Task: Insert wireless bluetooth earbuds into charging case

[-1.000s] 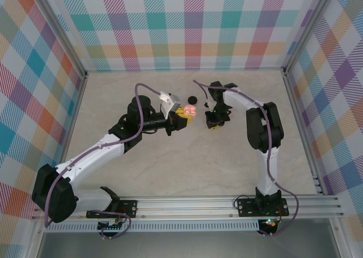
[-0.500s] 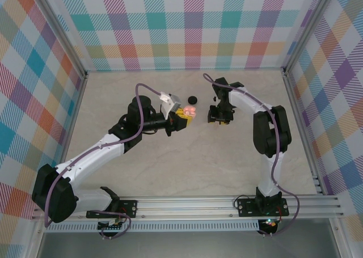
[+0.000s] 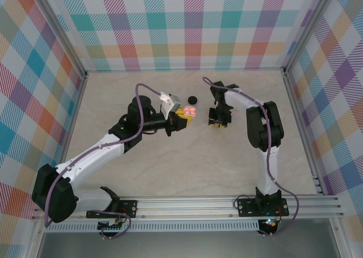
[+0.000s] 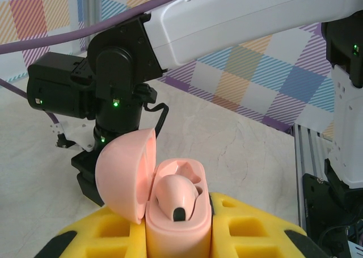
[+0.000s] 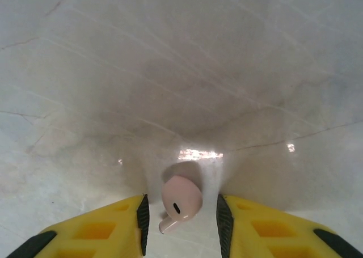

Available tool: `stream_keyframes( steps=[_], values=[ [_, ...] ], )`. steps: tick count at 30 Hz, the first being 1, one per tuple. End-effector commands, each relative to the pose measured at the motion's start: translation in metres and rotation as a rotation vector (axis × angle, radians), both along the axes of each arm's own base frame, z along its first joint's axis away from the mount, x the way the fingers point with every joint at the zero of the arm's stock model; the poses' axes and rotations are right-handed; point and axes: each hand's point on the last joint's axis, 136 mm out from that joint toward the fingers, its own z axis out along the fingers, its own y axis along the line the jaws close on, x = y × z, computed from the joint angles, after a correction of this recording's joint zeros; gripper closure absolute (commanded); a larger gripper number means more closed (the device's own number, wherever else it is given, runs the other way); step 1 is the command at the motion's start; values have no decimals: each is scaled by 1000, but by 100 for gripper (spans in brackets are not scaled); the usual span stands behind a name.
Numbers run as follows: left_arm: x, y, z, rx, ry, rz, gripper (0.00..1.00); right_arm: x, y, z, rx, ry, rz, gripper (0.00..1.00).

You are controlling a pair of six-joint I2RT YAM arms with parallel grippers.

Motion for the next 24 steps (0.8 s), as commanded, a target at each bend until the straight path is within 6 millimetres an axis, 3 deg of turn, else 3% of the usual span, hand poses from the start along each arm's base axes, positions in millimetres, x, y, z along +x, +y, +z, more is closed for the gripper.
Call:
stream_keyframes(
  steps=[1, 11, 16, 24],
  values=[
    [-4, -4, 9, -17, -8, -14, 93, 10, 1, -2, -12, -11, -3, 64],
    [-4, -4, 10, -17, -9, -11, 93, 14, 13, 0, 19, -15, 176, 74],
    [-4, -4, 10, -16, -8, -12, 93, 10, 16, 1, 5, -18, 295, 73],
    [-3, -6, 10, -19, -4, -15, 93, 8, 20, 6, 14, -26, 312, 66]
  ],
)
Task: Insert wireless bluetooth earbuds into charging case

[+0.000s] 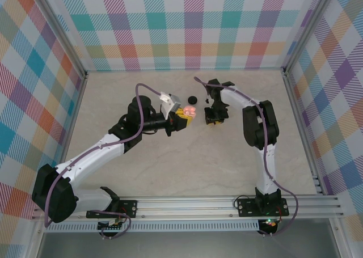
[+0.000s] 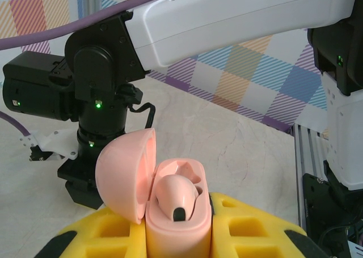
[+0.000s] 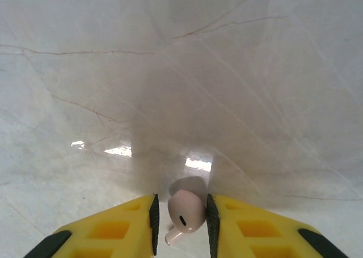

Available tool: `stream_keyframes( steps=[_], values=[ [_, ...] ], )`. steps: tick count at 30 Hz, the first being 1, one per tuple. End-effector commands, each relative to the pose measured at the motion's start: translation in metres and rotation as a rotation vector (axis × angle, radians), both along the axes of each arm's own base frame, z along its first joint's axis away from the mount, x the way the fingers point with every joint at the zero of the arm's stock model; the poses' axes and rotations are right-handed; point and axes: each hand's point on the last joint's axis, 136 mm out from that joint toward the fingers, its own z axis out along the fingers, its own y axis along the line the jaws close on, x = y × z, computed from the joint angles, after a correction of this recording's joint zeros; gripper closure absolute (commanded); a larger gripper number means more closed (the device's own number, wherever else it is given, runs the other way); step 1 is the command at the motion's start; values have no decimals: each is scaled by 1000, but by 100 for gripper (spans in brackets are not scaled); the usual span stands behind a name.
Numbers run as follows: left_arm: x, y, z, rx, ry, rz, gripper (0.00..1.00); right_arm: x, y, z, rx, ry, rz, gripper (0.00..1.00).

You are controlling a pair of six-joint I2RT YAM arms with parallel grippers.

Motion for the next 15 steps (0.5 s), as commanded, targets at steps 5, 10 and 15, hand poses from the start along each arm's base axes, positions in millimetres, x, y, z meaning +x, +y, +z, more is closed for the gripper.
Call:
stream_keyframes(
  steps=[5, 10, 15],
  values=[
    [-2, -5, 8, -17, -1, -11, 93, -5, -3, 2, -30, 26, -150, 63],
    [-3, -6, 7, -15, 1, -15, 93, -11, -1, -6, -14, 59, -278, 63],
    [-2, -7, 6, -12, 1, -17, 93, -11, 0, -8, -23, 62, -328, 64]
  ],
)
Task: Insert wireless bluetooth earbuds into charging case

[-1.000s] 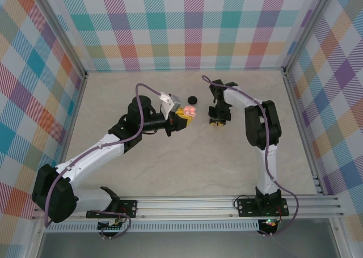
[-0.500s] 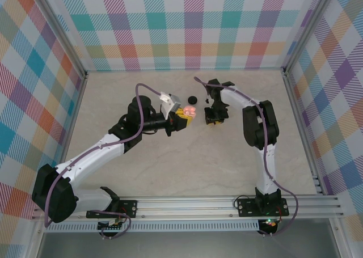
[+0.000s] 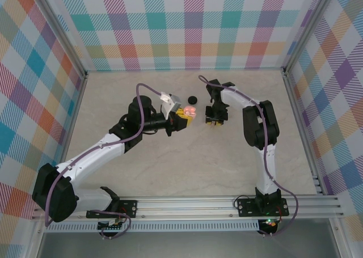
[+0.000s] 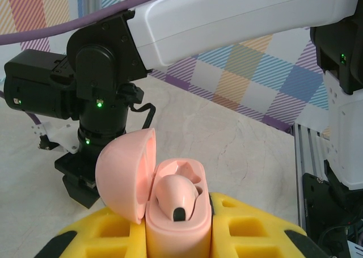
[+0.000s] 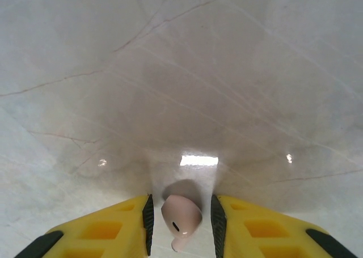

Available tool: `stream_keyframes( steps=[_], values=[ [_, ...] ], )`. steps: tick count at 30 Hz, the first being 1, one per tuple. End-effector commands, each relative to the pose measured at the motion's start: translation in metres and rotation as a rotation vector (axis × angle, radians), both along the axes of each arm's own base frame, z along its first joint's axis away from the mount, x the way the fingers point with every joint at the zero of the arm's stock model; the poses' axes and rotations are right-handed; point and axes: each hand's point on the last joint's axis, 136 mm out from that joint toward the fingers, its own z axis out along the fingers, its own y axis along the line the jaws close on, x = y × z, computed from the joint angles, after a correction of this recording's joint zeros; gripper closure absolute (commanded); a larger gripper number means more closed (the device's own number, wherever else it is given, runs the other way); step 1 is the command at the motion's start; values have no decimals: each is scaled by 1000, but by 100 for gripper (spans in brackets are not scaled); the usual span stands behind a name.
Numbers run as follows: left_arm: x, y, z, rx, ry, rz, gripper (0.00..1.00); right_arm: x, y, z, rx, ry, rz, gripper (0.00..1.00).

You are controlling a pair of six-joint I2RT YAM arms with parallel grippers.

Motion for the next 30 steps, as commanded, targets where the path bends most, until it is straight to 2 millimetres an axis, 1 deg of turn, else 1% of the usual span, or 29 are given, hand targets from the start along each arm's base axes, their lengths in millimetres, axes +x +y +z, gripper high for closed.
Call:
stream_keyframes(
  steps=[1, 20, 30],
  values=[
    [-3, -6, 9, -16, -9, -20, 93, -10, 0, -4, -14, 37, -76, 64],
    [-4, -5, 8, -16, -8, -19, 93, -14, 5, -9, -39, 68, -85, 67],
    [-5, -4, 8, -18, -11, -17, 93, -15, 8, -5, -42, 65, -77, 67]
  ],
)
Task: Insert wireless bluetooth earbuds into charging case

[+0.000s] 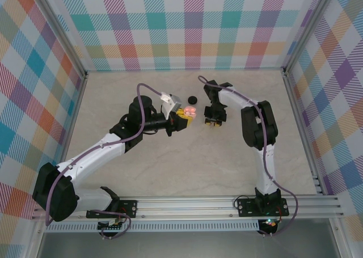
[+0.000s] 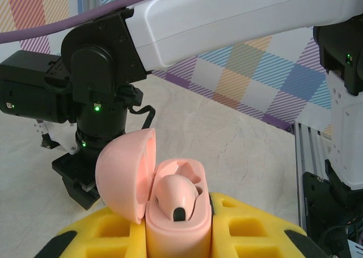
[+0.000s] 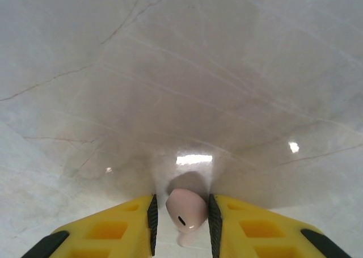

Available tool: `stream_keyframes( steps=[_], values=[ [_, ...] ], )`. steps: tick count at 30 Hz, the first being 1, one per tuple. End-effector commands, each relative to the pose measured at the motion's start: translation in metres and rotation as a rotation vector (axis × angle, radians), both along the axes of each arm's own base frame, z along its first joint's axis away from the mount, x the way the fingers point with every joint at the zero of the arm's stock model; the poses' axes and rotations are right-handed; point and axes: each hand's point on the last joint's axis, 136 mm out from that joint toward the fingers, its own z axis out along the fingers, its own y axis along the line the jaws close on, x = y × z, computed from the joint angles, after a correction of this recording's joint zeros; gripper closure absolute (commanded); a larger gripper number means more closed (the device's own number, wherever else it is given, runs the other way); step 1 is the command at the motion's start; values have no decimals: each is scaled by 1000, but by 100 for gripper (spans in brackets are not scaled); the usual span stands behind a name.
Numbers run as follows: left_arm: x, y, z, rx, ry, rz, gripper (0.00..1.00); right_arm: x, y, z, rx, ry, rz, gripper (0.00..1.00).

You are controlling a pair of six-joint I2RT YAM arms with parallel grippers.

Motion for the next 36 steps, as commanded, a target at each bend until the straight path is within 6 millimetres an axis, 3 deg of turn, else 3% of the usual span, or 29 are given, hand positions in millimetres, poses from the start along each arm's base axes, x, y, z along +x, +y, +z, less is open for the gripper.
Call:
stream_keyframes(
  steps=[1, 10, 16, 21, 27, 33, 36],
  values=[
    [-6, -3, 10, -21, -15, -17, 93, -10, 3, -7, -16, 54, 2, 67],
    [-7, -2, 10, -19, -18, -17, 93, -5, -3, -14, -60, 54, -1, 67],
    [-7, -2, 10, -17, -20, -16, 93, -1, -3, -18, -71, 50, 55, 74],
    [-7, -2, 10, -16, -19, -13, 93, -2, 0, -20, -57, 51, 175, 77],
    [-6, -3, 7, -13, -13, -14, 93, -12, 14, -18, -21, 34, 455, 78],
    [-6, -3, 9, -17, -13, -13, 93, -14, 11, -17, -55, 17, 544, 74],
    [-5, -3, 9, -16, -12, -12, 93, -11, 7, -16, -82, 14, 496, 62]
  ],
)
